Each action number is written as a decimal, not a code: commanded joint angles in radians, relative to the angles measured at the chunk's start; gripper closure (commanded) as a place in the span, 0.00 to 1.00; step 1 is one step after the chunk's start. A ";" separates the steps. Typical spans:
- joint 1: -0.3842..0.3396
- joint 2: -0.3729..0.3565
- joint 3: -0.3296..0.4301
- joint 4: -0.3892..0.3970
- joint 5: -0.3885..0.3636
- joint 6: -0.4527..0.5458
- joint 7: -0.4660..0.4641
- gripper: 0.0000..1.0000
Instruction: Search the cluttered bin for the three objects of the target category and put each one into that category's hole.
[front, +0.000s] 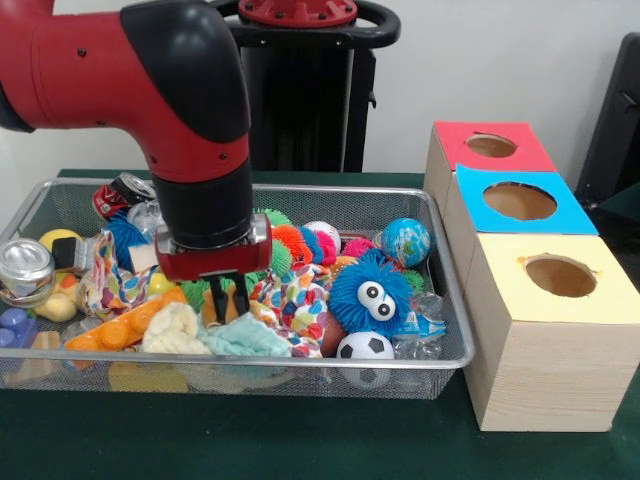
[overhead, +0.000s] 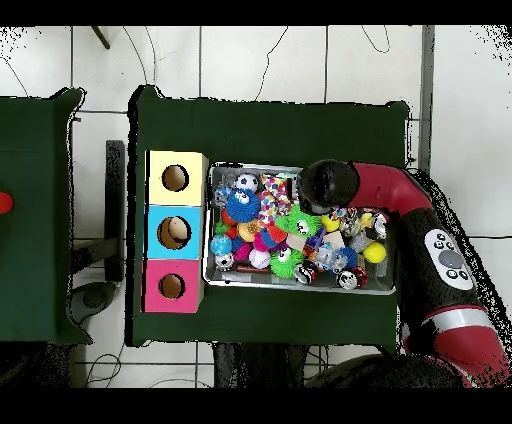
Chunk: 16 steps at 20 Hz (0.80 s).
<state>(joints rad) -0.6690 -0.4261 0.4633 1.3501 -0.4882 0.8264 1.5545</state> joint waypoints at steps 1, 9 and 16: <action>-0.044 -0.111 -0.029 0.114 0.022 0.113 -0.061 1.00; -0.054 -0.222 0.000 0.188 0.083 0.133 -0.045 1.00; -0.040 -0.253 -0.002 0.213 0.106 0.139 -0.024 1.00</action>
<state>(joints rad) -0.7096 -0.6383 0.4632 1.4693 -0.4153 0.8435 1.5543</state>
